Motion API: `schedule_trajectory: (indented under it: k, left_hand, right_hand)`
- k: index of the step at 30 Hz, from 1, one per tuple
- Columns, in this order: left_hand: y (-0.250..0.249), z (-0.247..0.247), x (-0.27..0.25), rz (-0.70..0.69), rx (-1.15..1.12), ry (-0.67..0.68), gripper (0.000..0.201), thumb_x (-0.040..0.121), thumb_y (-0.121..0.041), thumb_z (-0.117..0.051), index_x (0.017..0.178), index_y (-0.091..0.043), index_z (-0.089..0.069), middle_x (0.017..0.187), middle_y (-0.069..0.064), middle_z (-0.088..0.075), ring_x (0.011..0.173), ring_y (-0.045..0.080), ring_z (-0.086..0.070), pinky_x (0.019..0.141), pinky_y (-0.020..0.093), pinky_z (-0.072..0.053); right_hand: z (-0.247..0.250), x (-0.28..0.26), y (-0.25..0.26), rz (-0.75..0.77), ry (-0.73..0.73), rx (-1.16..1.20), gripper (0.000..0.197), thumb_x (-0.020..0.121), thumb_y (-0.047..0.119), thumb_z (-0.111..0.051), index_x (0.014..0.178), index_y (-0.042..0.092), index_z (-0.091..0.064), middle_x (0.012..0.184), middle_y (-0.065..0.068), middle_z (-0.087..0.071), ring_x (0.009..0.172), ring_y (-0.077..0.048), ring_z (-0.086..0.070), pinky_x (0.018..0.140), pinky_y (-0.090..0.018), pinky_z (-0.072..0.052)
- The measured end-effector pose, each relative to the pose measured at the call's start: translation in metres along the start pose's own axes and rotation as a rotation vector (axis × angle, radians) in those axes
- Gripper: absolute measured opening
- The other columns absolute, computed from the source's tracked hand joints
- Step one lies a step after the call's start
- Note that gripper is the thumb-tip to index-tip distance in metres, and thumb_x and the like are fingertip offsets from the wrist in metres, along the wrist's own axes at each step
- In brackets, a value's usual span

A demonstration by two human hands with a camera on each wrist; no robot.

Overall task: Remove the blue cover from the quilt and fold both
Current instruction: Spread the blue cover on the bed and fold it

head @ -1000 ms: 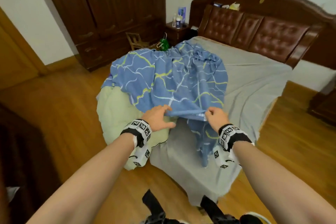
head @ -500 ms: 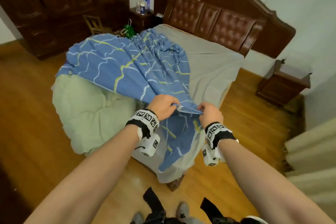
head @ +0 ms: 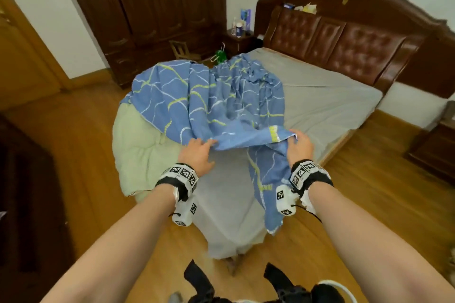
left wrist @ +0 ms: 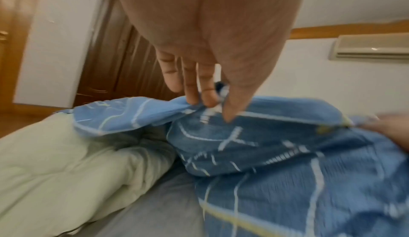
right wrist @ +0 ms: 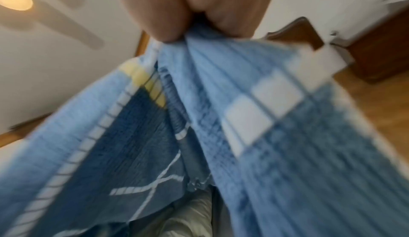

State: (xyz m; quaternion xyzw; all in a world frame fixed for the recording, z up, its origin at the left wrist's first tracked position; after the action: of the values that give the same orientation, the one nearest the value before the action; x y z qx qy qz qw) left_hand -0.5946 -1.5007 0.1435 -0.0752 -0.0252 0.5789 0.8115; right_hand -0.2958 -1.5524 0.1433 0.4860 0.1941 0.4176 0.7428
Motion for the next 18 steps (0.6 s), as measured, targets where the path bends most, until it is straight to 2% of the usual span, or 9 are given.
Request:
schedule_trajectory:
  k: [2, 3, 4, 5, 7, 9, 12, 15, 18]
  left_hand:
    - [-0.061, -0.011, 0.002, -0.117, -0.049, -0.024, 0.101, 0.066, -0.052, -0.076, 0.151, -0.032, -0.025, 0.143, 0.008, -0.035, 0.131, 0.029, -0.033, 0.104, 0.043, -0.036]
    - [-0.095, -0.011, 0.004, -0.196, -0.102, -0.053, 0.109, 0.064, -0.054, -0.078, 0.153, -0.031, -0.019, 0.149, 0.008, -0.028, 0.136, 0.027, -0.028, 0.108, 0.044, -0.031]
    - [-0.129, -0.008, 0.004, -0.272, -0.147, -0.084, 0.108, 0.065, -0.052, -0.078, 0.153, -0.030, -0.020, 0.151, 0.007, -0.029, 0.138, 0.026, -0.029, 0.110, 0.043, -0.028]
    - [-0.160, -0.004, 0.006, -0.323, -0.183, -0.105, 0.098, 0.068, -0.047, -0.077, 0.150, -0.029, -0.028, 0.147, 0.006, -0.040, 0.135, 0.025, -0.036, 0.108, 0.039, -0.029]
    - [-0.208, 0.002, 0.011, -0.366, -0.255, -0.081, 0.056, 0.078, -0.033, -0.069, 0.131, -0.024, -0.053, 0.117, 0.004, -0.065, 0.113, 0.028, -0.057, 0.093, 0.035, -0.038]
    - [-0.236, 0.001, 0.017, -0.383, -0.229, -0.005, 0.021, 0.086, -0.023, -0.062, 0.107, -0.018, -0.065, 0.097, 0.010, -0.070, 0.097, 0.033, -0.062, 0.075, 0.036, -0.043]
    - [-0.257, -0.001, 0.025, -0.432, -0.146, 0.031, 0.009, 0.087, -0.021, -0.060, 0.090, -0.020, -0.067, 0.086, 0.008, -0.069, 0.090, 0.032, -0.063, 0.068, 0.036, -0.045]
    - [-0.273, 0.004, 0.033, -0.394, -0.162, -0.002, 0.019, 0.092, -0.032, -0.054, 0.084, -0.020, -0.066, 0.082, 0.007, -0.068, 0.084, 0.030, -0.061, 0.064, 0.034, -0.040]
    - [-0.281, 0.005, 0.046, -0.279, -0.236, -0.021, 0.048, 0.096, -0.050, -0.047, 0.061, -0.017, -0.046, 0.064, 0.001, -0.055, 0.069, 0.025, -0.052, 0.059, 0.032, -0.031]
  right_hand:
    - [0.015, 0.000, 0.014, 0.144, 0.223, 0.018, 0.022, 0.091, -0.002, -0.057, 0.106, 0.003, -0.072, 0.101, -0.015, -0.070, 0.091, -0.024, -0.062, 0.073, -0.010, -0.042]
    - [0.021, -0.004, 0.018, 0.191, 0.340, 0.027, 0.019, 0.087, 0.000, -0.063, 0.101, 0.008, -0.073, 0.097, -0.012, -0.072, 0.086, -0.020, -0.063, 0.073, -0.009, -0.044]
    - [0.026, -0.008, 0.020, 0.232, 0.444, 0.008, 0.015, 0.083, 0.006, -0.070, 0.095, 0.016, -0.073, 0.092, -0.009, -0.073, 0.080, -0.018, -0.064, 0.073, -0.015, -0.048]
    - [0.032, -0.013, 0.022, 0.275, 0.522, -0.036, 0.013, 0.077, 0.017, -0.075, 0.087, 0.023, -0.072, 0.084, -0.007, -0.073, 0.072, -0.016, -0.063, 0.071, -0.022, -0.049]
    - [0.051, -0.016, 0.019, 0.330, 0.588, -0.121, 0.015, 0.068, 0.025, -0.076, 0.079, 0.029, -0.068, 0.074, -0.007, -0.068, 0.064, -0.014, -0.057, 0.067, -0.029, -0.048]
    - [0.077, -0.011, 0.008, 0.333, 0.546, -0.226, 0.024, 0.068, 0.016, -0.073, 0.085, 0.028, -0.062, 0.076, -0.001, -0.066, 0.068, -0.017, -0.059, 0.069, -0.032, -0.049]
    - [0.119, 0.001, -0.040, 0.222, 0.423, -0.552, 0.026, 0.078, 0.008, -0.064, 0.095, 0.024, -0.053, 0.089, -0.002, -0.066, 0.083, -0.027, -0.064, 0.071, -0.034, -0.049]
    - [0.172, 0.009, -0.101, -0.032, 0.260, -0.781, 0.021, 0.086, 0.011, -0.057, 0.101, 0.024, -0.061, 0.099, -0.007, -0.068, 0.095, -0.033, -0.064, 0.072, -0.034, -0.050]
    - [0.218, 0.018, -0.134, -0.201, 0.113, -0.748, 0.019, 0.093, 0.017, -0.052, 0.106, 0.022, -0.065, 0.094, -0.011, -0.064, 0.097, -0.035, -0.061, 0.073, -0.036, -0.050]
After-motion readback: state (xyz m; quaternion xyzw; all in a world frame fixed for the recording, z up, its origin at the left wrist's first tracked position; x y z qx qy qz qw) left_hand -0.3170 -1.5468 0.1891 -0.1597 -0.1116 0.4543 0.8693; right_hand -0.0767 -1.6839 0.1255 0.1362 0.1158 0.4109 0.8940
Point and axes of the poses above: each hand's wrist, its own x-axis towards the middle knuckle, its own z-axis out of the back of the hand, y = z × x, the point moved 6 cm from there along x, towards the middle knuckle
